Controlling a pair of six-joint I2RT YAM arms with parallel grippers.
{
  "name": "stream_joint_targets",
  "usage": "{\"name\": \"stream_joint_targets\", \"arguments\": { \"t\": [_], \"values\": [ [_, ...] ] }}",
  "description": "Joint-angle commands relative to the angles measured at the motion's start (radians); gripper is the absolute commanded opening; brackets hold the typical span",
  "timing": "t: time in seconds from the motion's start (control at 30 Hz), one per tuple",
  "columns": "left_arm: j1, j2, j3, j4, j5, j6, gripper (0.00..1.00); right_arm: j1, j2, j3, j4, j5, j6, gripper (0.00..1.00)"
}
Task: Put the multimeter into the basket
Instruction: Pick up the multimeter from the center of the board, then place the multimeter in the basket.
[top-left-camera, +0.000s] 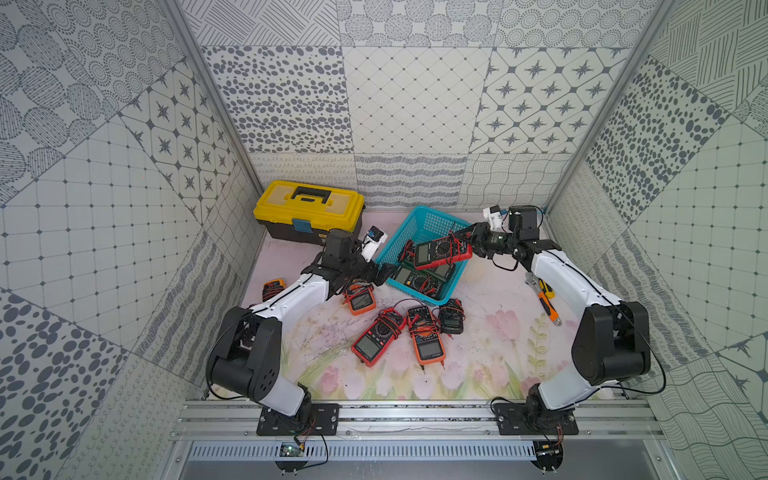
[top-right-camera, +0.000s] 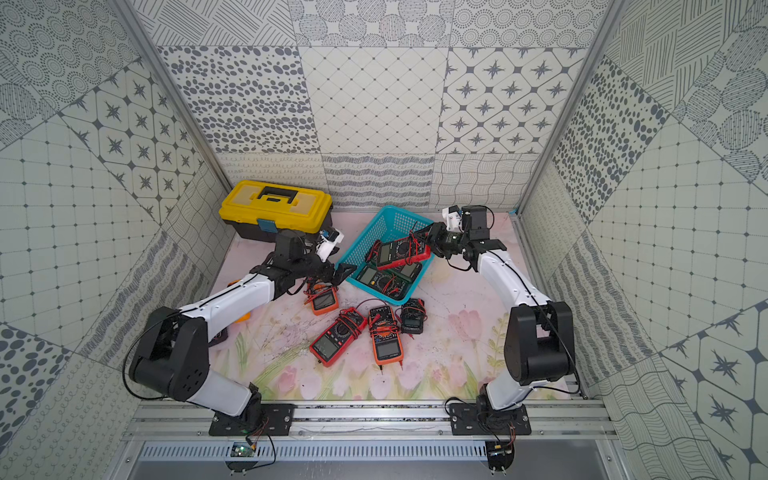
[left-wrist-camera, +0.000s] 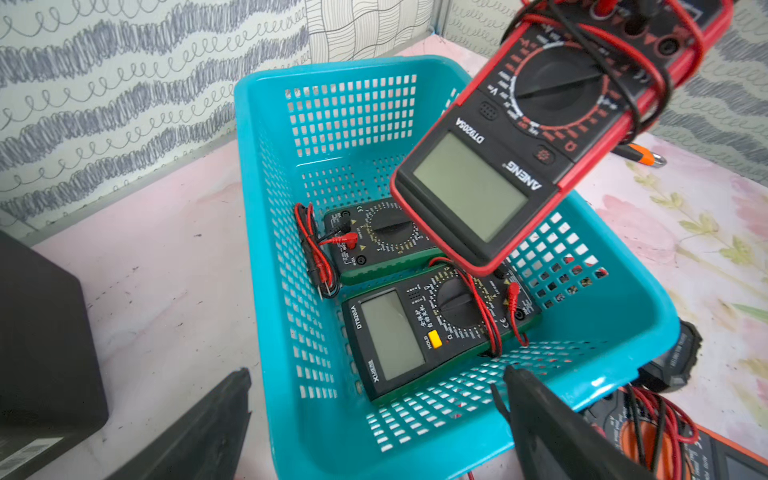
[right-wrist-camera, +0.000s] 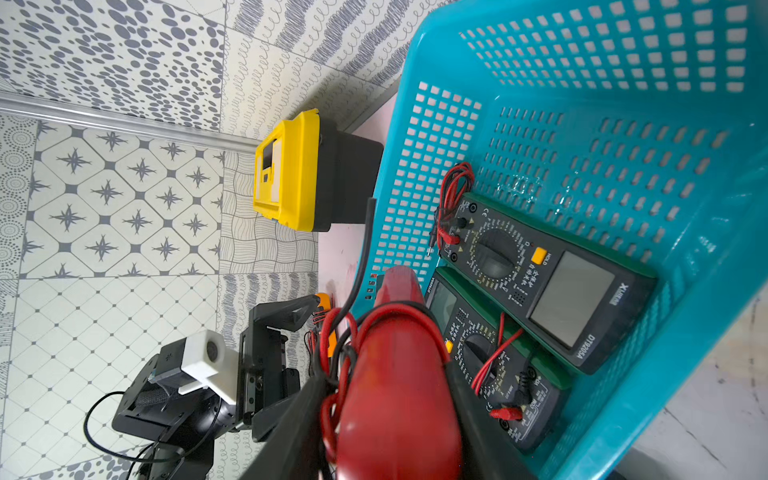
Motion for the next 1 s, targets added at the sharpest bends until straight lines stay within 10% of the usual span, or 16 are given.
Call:
{"name": "stream_joint_targets", "arguments": {
  "t": [0.0,0.37,0.97],
  "values": [
    [0.009,-0.012,-0.006,0.068,-0.128,-0.115,0.99,0.006,-0.05,-0.008,0.112,0.064,0.034,0.0],
    [0.007,-0.065,-0.02,0.037,-0.227,-0.283,0.99,0.049,0.037,0.037,0.218,0.36,0.086,0.0],
    [0.008,-0.115,-0.083,0.03,-0.222,-0.372,0.99,0.097,0.291,0.284,0.17,0.51,0.014,0.0]
  ]
}}
